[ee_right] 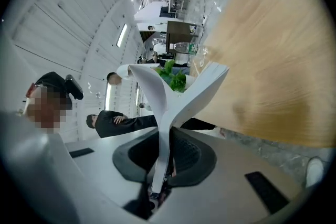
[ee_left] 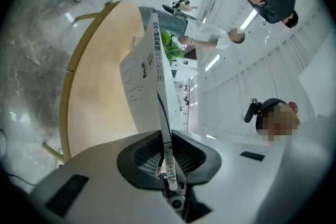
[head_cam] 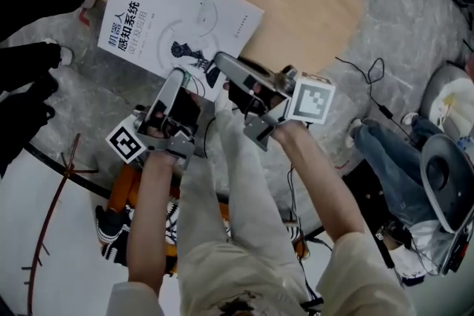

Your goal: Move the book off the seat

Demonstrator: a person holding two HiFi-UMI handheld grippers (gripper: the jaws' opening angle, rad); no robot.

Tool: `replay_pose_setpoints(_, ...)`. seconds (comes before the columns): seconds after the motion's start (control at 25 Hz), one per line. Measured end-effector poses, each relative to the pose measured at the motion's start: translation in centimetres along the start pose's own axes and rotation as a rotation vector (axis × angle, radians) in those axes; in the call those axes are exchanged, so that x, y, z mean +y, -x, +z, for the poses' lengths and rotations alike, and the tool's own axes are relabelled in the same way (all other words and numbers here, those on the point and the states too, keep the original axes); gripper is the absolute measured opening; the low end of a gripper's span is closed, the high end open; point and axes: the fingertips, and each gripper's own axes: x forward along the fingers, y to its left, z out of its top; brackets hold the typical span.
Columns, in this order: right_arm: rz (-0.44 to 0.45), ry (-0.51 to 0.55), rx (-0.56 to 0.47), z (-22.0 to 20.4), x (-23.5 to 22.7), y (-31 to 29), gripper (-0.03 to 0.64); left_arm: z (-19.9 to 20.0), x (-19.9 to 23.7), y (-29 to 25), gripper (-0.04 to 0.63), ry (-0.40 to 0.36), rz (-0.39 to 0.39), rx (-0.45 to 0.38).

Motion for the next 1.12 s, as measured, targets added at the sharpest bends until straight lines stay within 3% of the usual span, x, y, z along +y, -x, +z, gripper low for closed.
replay_pose_setpoints(0.44, 0.001, -0.041, -0.011, 0.0, 0.3, -0.1, 0.049, -0.2, 0.0, -0.1, 0.054, -0.002, 0.052, 0.001)
replay_pose_setpoints(0.72, -0.112, -0.061, 0.04, 1.0, 2.4, -1.0, 0.049, 0.2, -1.6, -0.7, 0.052, 0.131, 0.058, -0.071)
replay_pose_setpoints(0.96, -0.124, -0.092, -0.013, 0.4, 1.4, -0.4, 0.049, 0.1, -0.9, -0.3, 0.054, 0.095, 0.104, -0.017)
replay_pose_setpoints(1.12, -0.138, -0.099, -0.069, 0.3, 1.1, -0.3, 0.049, 0.3, -0.9, -0.3, 0.054, 0.058, 0.147, -0.028)
